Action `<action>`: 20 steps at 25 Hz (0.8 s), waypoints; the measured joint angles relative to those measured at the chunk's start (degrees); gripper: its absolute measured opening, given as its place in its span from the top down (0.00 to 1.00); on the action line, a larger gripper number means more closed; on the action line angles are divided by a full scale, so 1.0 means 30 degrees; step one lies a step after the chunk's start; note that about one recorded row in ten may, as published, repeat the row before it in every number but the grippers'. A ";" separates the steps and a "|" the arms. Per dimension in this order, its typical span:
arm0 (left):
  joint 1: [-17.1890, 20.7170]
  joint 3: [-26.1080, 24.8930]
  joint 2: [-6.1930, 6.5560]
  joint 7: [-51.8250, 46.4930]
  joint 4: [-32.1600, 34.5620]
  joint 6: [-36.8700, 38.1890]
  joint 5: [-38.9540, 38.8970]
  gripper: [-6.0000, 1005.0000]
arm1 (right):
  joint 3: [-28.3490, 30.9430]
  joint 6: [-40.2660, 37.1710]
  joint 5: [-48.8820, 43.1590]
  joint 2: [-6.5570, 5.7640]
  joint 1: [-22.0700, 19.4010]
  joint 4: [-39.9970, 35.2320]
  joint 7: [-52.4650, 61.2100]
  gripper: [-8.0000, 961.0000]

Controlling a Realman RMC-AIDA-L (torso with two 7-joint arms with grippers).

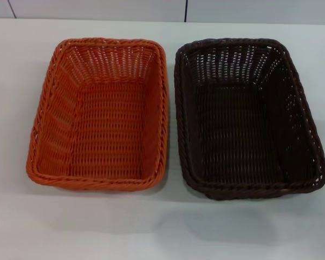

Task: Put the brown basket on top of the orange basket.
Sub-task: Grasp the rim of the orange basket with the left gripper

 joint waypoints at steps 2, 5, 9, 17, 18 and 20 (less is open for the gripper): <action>-0.0006 0.0238 0.0000 -0.0126 0.0036 -0.0036 0.0004 0.16 | 0.0001 -0.0012 0.0016 0.0016 -0.0021 -0.0093 0.0000 0.14; -0.0008 0.0316 0.0000 -0.0169 0.0052 -0.0099 0.0002 0.16 | 0.0000 -0.0027 0.0033 0.0020 -0.0061 -0.0166 -0.0001 0.14; -0.0005 0.0466 0.0000 -0.0178 0.0266 -0.0181 0.0000 0.17 | 0.0001 -0.0133 0.0073 0.0028 -0.0100 -0.0239 -0.0001 0.14; 0.2677 0.1597 0.0503 -0.0104 1.1167 -1.2454 0.0111 0.18 | -0.0022 -0.0225 0.0089 0.0020 -0.0232 -0.0650 0.0001 0.14; 0.2677 0.1597 0.0503 -0.0104 1.1167 -1.2454 0.0111 0.18 | -0.0022 -0.0225 0.0089 0.0020 -0.0232 -0.0650 0.0001 0.14; 0.2904 0.1620 0.0618 -0.0054 1.2507 -1.3967 0.0254 0.18 | -0.0066 -0.0278 0.0090 0.0027 -0.0238 -0.0649 0.0000 0.14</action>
